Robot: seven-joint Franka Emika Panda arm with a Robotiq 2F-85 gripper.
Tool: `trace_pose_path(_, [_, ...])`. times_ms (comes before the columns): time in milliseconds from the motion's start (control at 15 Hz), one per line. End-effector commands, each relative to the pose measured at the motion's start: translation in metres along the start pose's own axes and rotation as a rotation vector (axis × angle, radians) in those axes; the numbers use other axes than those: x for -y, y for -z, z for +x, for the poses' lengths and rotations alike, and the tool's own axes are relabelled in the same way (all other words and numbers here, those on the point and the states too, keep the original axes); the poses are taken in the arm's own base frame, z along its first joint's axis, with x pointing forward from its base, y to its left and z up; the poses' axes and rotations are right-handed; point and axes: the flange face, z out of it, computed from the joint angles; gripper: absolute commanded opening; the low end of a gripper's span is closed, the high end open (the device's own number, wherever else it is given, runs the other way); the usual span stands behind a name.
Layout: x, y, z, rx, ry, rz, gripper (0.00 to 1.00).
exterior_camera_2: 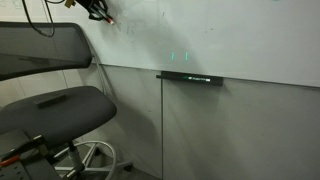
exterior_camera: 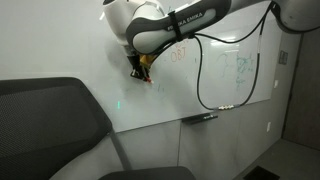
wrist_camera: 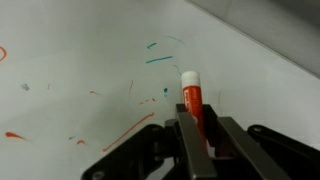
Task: Use the marker to write on the whiteboard
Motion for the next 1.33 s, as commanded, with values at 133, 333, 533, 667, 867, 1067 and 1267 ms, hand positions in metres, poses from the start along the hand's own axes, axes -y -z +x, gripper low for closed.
trace_pose_path(133, [-0.032,-0.025,0.008,0.037,0.024,0.055,0.05])
trace_pose_path(333, [-0.044,-0.042,0.009,0.064,0.029,0.079,0.05])
trace_pose_path(533, [-0.048,-0.049,0.009,0.085,0.03,0.088,0.05])
trace_pose_path(667, [-0.049,-0.048,0.01,0.089,0.025,0.08,0.05])
trace_pose_path(867, [-0.05,-0.045,0.01,0.09,0.024,0.067,0.05])
trace_pose_path(1067, [-0.051,-0.036,0.01,0.085,0.019,0.042,0.05])
trace_pose_path(1267, [-0.054,-0.024,0.011,0.07,0.01,0.005,0.05])
